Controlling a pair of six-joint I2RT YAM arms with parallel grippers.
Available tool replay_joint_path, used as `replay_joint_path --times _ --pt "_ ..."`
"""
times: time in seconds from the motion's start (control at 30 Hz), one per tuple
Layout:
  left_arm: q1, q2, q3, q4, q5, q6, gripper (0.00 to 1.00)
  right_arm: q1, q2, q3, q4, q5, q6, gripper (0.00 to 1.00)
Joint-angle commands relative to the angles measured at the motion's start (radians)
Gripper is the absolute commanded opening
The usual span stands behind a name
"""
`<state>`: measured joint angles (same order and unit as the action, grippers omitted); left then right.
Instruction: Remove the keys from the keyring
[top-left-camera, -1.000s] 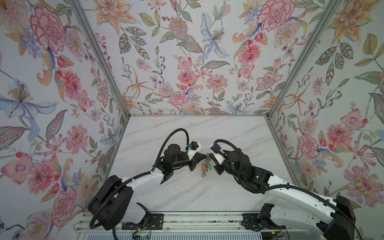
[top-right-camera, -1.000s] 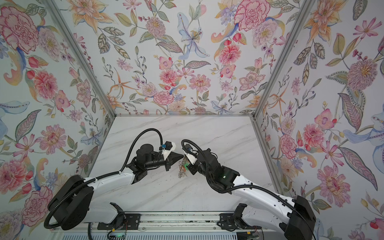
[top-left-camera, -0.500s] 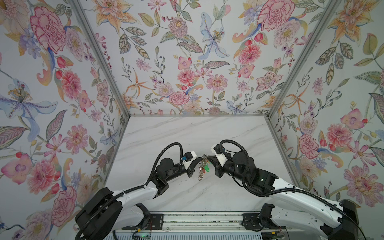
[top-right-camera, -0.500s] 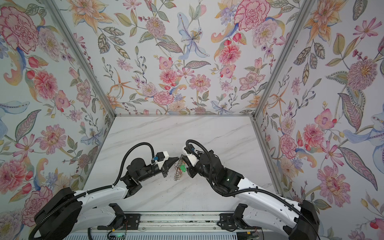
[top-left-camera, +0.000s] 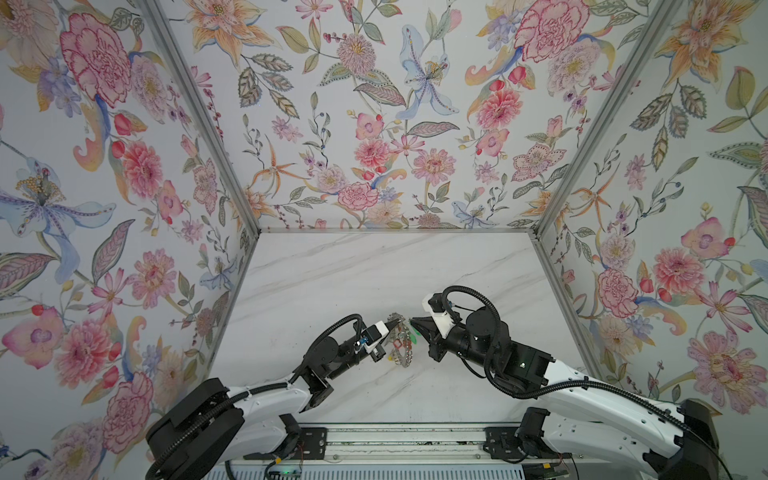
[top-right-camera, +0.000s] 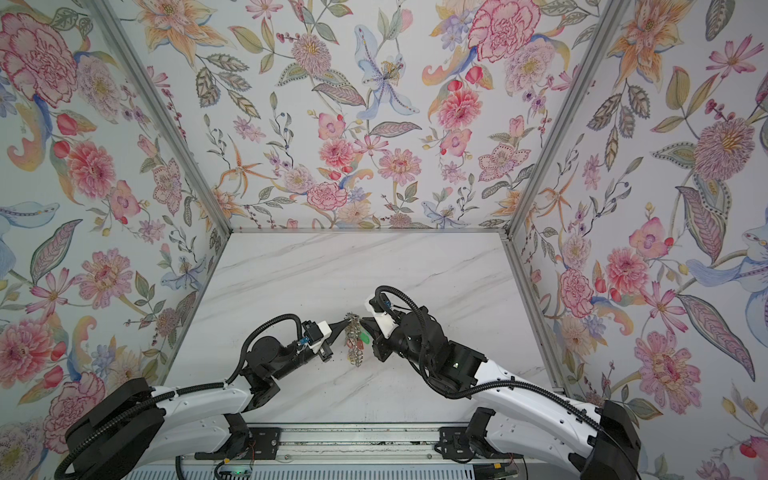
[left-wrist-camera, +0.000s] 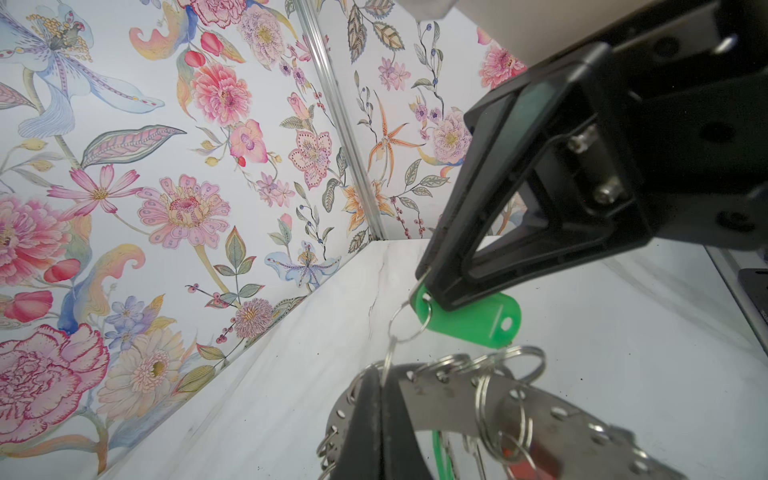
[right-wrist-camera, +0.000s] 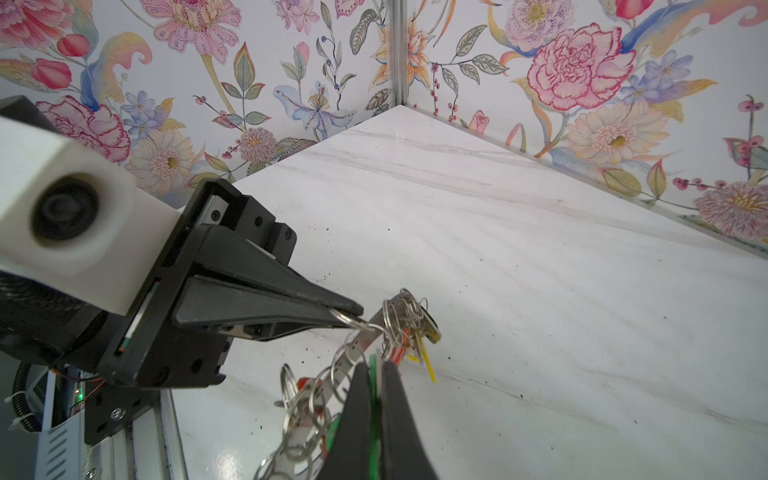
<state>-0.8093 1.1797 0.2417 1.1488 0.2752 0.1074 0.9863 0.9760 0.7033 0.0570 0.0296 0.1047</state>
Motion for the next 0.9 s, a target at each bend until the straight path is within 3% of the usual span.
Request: replay_joint_path --times 0.0,0.73,0.87 --pt "0.033 -0.022 -0.046 0.080 -0.205 0.011 0.00 -0.027 -0.053 -0.025 0.020 0.071 0.043 0.00" --pt "0.038 -0.107 -0.123 0.245 -0.200 -0.010 0.00 -0.042 0.005 -0.082 0.106 -0.081 0.163 0.00" --pt "0.066 -0.083 -0.128 0.326 -0.152 -0.066 0.00 -0.052 0.037 -0.091 0.138 -0.125 0.190 0.00"
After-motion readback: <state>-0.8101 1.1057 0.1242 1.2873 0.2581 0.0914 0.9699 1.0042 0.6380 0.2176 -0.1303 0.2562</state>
